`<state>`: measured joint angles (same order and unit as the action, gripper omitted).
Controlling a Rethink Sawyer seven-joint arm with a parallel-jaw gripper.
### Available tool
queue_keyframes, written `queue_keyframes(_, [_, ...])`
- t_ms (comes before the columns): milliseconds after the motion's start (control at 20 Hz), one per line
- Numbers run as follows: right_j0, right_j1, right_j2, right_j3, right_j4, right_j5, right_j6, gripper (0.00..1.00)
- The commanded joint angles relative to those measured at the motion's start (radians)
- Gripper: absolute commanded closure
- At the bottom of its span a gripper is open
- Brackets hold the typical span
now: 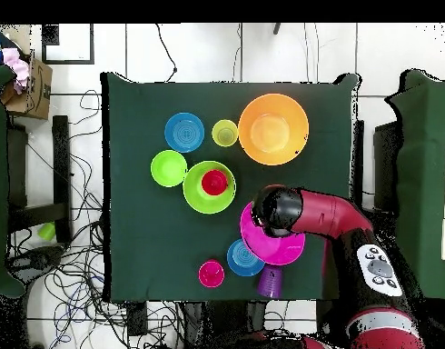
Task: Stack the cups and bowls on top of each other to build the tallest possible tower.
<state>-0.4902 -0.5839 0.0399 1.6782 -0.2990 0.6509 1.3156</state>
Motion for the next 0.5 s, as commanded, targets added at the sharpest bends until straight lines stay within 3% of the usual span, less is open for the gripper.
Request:
queue_keyframes(50, [-0.025,0.057,0.101,0.042,-0.061,-0.131,0.019,1.00])
queue_keyframes(350, [-0.081,-0.055,0.230,0.117,-0.119,-0.069,-0.205,1.00])
queue_keyframes(500, [-0.100,-0.089,0.258,0.151,-0.133,-0.063,-0.200,1.00])
